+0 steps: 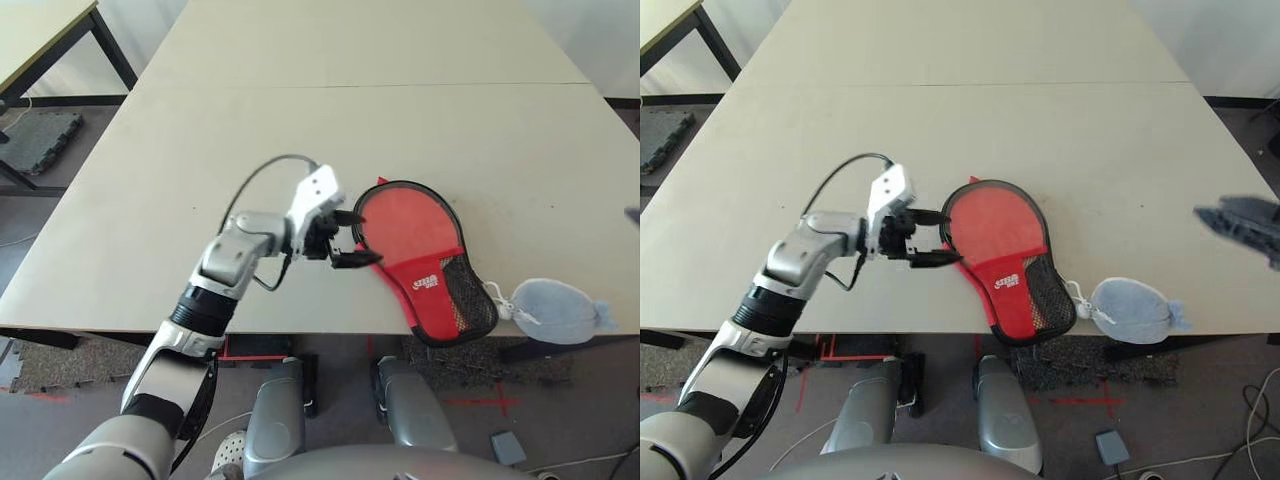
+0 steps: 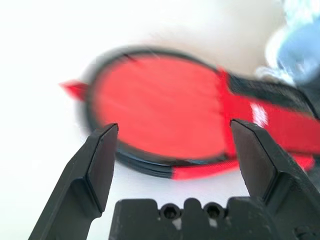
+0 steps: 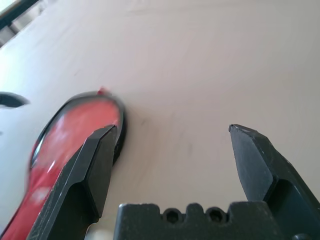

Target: Store the ping-pong paddle in its case and zip it.

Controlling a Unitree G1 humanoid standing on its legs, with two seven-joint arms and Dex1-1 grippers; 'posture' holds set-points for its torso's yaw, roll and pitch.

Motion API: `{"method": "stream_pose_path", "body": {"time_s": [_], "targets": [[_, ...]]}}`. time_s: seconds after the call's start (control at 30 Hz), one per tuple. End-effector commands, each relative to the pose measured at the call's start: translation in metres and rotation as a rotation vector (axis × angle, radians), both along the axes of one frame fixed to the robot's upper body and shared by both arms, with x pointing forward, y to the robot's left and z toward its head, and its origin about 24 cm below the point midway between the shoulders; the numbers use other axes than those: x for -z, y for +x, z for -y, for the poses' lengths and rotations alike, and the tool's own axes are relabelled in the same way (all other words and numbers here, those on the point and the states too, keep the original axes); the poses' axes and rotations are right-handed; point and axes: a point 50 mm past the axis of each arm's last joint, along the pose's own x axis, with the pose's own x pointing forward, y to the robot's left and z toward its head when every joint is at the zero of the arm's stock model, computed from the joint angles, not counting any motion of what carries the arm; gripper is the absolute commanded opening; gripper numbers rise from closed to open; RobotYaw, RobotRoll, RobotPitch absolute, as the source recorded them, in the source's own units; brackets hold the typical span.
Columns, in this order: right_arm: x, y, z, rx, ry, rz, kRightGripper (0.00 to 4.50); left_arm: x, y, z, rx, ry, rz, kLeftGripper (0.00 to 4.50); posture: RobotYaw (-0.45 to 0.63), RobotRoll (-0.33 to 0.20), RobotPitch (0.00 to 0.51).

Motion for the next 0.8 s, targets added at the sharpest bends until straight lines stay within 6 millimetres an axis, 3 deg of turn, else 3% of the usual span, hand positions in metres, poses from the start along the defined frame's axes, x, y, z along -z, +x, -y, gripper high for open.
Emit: {"method": "stream_pose_path", "body": {"time_s": [0.03, 0.27, 0.43, 0.6, 0.8], "targets": [[0.018, 0.021, -0.005, 0.138, -0.050, 0.064, 4.46, -0.008, 0.015, -0.029, -0.262, -0.068, 0.074, 4.50, 0.00, 0.000, 0.141], [0.046, 0.060, -0.014, 0.496, -0.092, 0.235, 4.46, 0.013, 0.039, -0.092, -0.903, -0.160, 0.251, 4.50, 0.02, 0.000, 0.126], [0.062, 0.079, -0.025, 0.647, -0.133, 0.281, 4.46, 0.031, 0.043, -0.120, -1.201, -0.130, 0.318, 4.50, -0.01, 0.000, 0.118], [0.075, 0.088, -0.025, 0.783, -0.167, 0.255, 4.46, 0.050, 0.044, -0.130, -1.321, -0.065, 0.324, 4.50, -0.02, 0.000, 0.099], [0.082, 0.091, -0.021, 0.841, -0.147, 0.240, 4.46, 0.053, 0.043, -0.134, -1.381, -0.065, 0.363, 4.50, -0.03, 0.000, 0.087]]}}
